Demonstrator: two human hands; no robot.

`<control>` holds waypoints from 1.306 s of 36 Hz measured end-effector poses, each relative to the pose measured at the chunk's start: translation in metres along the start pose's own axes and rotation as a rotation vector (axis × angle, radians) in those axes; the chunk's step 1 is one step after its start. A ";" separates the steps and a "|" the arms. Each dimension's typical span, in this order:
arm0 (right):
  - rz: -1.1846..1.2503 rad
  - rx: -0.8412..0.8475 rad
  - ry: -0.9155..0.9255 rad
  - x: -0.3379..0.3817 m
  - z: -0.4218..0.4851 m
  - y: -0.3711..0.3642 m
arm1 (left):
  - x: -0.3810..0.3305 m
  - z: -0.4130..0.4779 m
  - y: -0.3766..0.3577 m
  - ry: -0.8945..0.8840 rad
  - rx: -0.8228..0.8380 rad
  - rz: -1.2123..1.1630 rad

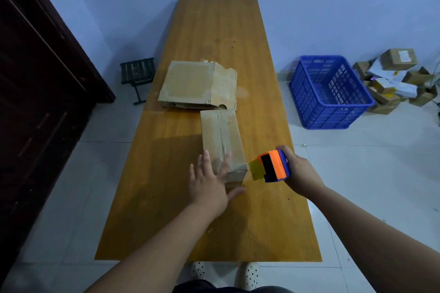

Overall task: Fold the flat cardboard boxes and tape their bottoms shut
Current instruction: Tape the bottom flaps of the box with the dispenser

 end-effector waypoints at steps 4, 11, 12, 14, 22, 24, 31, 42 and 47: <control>0.055 0.010 -0.023 0.000 0.001 -0.002 | -0.006 0.004 -0.002 0.014 -0.016 -0.112; 0.163 0.047 -0.045 0.009 -0.006 -0.007 | -0.018 0.020 0.017 -0.008 -0.071 -0.104; 0.194 0.037 -0.059 0.010 -0.006 -0.008 | -0.018 0.023 0.017 0.013 -0.059 -0.100; 0.224 0.016 -0.077 0.010 -0.008 -0.009 | -0.020 0.027 0.017 0.015 -0.054 -0.084; 0.252 0.054 -0.128 0.009 -0.009 -0.008 | -0.009 0.038 0.017 -0.025 0.049 -0.094; 0.217 0.062 -0.133 0.010 -0.009 -0.008 | -0.003 0.038 0.016 -0.038 0.045 -0.087; -0.092 0.012 0.000 0.024 -0.007 -0.004 | 0.020 0.035 0.019 -0.139 0.036 -0.068; -0.093 -0.037 0.267 0.059 -0.012 0.005 | 0.042 0.030 0.015 -0.292 0.059 0.043; -0.155 -0.021 0.309 0.051 -0.011 0.002 | 0.042 0.033 0.010 -0.271 0.050 0.073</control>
Point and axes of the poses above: each hand's wrist, its own z-axis towards the middle knuckle, its own y-axis out of the back of the hand, x = y × z, the point moved 3 cm from there along z, towards the middle knuckle, and after that the axes turned 12 degrees about -y, right-handed, at the moved point
